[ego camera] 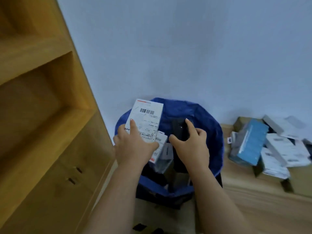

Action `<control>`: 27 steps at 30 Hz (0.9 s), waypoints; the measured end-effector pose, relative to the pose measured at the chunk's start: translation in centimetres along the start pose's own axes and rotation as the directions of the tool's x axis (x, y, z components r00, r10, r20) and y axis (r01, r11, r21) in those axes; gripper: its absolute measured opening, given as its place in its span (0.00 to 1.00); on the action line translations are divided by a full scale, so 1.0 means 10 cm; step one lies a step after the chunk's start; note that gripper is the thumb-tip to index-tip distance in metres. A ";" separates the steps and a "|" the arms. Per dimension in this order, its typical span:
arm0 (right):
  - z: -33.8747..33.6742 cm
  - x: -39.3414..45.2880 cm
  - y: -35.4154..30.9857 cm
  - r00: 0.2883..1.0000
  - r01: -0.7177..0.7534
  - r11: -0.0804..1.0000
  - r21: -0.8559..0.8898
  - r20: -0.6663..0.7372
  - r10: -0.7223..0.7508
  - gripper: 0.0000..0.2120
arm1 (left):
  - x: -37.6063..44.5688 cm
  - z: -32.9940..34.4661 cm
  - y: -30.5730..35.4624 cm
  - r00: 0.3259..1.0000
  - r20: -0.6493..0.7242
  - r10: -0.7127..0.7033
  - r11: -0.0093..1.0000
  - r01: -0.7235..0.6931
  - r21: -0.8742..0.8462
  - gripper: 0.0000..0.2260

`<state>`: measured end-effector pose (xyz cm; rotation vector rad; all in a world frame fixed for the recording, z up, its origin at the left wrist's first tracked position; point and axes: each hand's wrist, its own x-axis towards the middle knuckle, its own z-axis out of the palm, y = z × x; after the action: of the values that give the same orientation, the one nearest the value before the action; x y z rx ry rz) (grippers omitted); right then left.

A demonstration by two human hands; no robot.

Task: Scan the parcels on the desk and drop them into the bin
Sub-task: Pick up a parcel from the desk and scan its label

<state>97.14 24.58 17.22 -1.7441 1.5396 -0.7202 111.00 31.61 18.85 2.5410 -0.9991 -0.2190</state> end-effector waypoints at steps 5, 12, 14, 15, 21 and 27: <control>-0.18 0.41 0.20 0.987 -0.084 0.996 0.007 -0.139 0.084 0.37 | 0.38 0.31 0.52 0.981 0.085 0.174 0.985 -0.172 -0.032 0.50; -0.08 0.71 0.51 0.948 -0.242 0.970 0.018 -0.208 0.240 0.36 | 0.73 0.77 0.71 0.940 0.221 0.261 0.965 -0.253 -0.063 0.51; 0.01 0.77 0.57 0.928 -0.299 0.954 0.009 -0.229 0.293 0.36 | 0.87 0.88 0.67 0.928 0.269 0.257 0.966 -0.248 -0.068 0.51; 0.08 0.80 0.58 0.916 -0.328 0.945 0.010 -0.243 0.320 0.36 | 0.95 0.95 0.65 0.920 0.296 0.259 0.966 -0.247 -0.078 0.51; 0.68 0.84 0.72 0.800 -0.518 0.852 0.080 -0.307 0.515 0.36 | 1.32 1.37 0.46 0.820 0.486 0.302 0.943 -0.331 -0.028 0.51; 1.12 0.93 0.95 0.702 -0.632 0.768 0.100 -0.344 0.623 0.37 | 1.44 1.90 0.20 0.741 0.593 0.315 0.913 -0.408 0.025 0.52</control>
<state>101.46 16.31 2.51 -0.9890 2.2387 -0.6720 114.88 14.63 2.43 2.3757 -1.7818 -0.8720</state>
